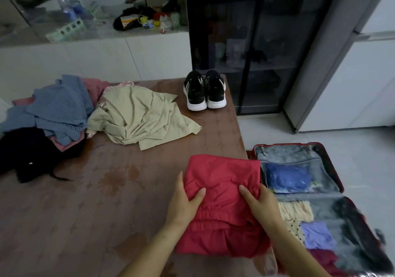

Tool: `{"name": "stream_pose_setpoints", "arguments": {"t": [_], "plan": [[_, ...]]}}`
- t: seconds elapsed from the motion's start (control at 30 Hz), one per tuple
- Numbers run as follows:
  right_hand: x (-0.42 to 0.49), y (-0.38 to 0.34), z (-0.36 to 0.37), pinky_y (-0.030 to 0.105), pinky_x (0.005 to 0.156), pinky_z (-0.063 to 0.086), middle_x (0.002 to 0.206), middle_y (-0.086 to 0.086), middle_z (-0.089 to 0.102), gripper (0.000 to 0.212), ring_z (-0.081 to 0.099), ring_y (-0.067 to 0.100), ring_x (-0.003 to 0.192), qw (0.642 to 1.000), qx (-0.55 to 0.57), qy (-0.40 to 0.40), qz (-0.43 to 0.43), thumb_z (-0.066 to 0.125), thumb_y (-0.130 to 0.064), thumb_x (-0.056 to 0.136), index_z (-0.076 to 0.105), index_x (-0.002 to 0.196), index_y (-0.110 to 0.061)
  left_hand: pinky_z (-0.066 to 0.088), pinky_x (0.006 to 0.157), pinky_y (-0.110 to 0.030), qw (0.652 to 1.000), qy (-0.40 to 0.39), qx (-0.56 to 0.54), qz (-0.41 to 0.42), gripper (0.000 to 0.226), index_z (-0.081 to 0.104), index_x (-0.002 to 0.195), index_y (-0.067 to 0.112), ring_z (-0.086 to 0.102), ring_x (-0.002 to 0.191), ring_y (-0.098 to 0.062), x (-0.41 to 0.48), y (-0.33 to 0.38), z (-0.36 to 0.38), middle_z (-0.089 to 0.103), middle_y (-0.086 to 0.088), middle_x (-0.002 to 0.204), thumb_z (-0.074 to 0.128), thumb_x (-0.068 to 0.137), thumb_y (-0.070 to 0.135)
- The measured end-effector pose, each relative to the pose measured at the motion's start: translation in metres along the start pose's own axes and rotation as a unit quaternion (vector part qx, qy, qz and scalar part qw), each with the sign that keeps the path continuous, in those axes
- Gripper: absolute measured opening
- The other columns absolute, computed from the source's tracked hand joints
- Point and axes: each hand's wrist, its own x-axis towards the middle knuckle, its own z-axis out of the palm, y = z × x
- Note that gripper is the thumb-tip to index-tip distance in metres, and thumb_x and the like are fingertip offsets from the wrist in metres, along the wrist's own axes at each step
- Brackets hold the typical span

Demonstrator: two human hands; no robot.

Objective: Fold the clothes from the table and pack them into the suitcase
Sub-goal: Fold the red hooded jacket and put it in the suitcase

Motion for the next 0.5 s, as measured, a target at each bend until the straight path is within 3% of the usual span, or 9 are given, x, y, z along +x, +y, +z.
{"name": "stream_pose_setpoints", "arguments": {"t": [0.03,0.1,0.17,0.27,0.33,0.43,0.5], "plan": [[-0.006,0.006,-0.005,0.044,0.096,0.045,0.092,-0.006,0.067,0.042,0.063,0.017,0.092,0.998,0.056,0.006,0.007,0.06,-0.066,0.075,0.057,0.088,-0.026,0.027,0.112,-0.027,1.0,-0.004,-0.006,0.014,0.095,0.011,0.151,0.017,0.03,0.14,-0.013,-0.003,0.003,0.005,0.025,0.001,0.155,0.066,0.081,0.049],[-0.015,0.018,-0.018,0.034,0.097,0.043,0.116,0.002,0.063,0.023,0.058,0.017,0.104,0.99,0.137,0.023,0.009,0.063,-0.032,0.088,0.053,0.108,-0.027,0.025,0.114,-0.026,0.999,-0.015,-0.021,0.044,0.089,0.014,0.151,0.02,0.029,0.139,-0.009,-0.012,0.011,0.016,0.026,0.004,0.154,0.067,0.083,0.044],[-0.024,0.028,-0.035,0.019,0.101,0.034,0.138,-0.005,0.044,0.054,0.045,0.012,0.123,0.985,0.169,0.044,-0.016,0.057,-0.013,0.093,0.034,0.14,-0.026,0.022,0.115,-0.022,0.994,-0.038,-0.036,0.093,0.079,0.018,0.148,0.031,0.026,0.138,0.0,-0.02,0.021,0.031,0.027,0.013,0.151,0.062,0.083,0.039],[-0.029,0.047,-0.066,-0.008,0.087,0.026,0.142,-0.015,0.026,0.074,0.033,0.0,0.125,0.977,0.194,0.072,-0.043,0.052,-0.001,0.094,0.011,0.151,-0.026,0.017,0.109,-0.007,0.983,-0.09,-0.036,0.156,0.067,0.023,0.136,0.049,0.023,0.131,0.016,-0.033,0.038,0.057,0.027,0.029,0.14,0.054,0.08,0.029],[-0.025,0.068,-0.089,-0.008,0.091,0.023,0.144,-0.017,0.023,0.074,0.031,-0.006,0.127,0.977,0.184,0.085,-0.067,0.051,0.0,0.094,0.013,0.146,-0.036,0.018,0.107,-0.005,0.978,-0.117,-0.036,0.17,0.061,0.03,0.134,0.05,0.027,0.128,0.017,-0.04,0.052,0.079,0.031,0.028,0.137,0.053,0.082,0.027],[-0.01,0.107,-0.126,0.012,0.11,0.023,0.144,-0.03,0.022,0.083,0.029,-0.017,0.129,0.977,0.17,0.091,-0.087,0.052,-0.004,0.094,0.016,0.133,-0.067,0.02,0.104,-0.003,0.975,-0.139,-0.035,0.168,0.05,0.041,0.127,0.051,0.034,0.121,0.019,-0.046,0.071,0.126,0.039,0.02,0.13,0.053,0.082,0.033],[-0.001,0.136,-0.154,0.02,0.113,0.022,0.15,-0.024,0.019,0.089,0.028,-0.009,0.135,0.981,0.151,0.098,-0.077,0.053,-0.004,0.094,0.011,0.128,-0.075,0.021,0.102,-0.002,0.976,-0.138,-0.031,0.164,0.047,0.046,0.125,0.049,0.035,0.12,0.018,-0.049,0.081,0.168,0.042,0.013,0.129,0.051,0.079,0.042]]}}
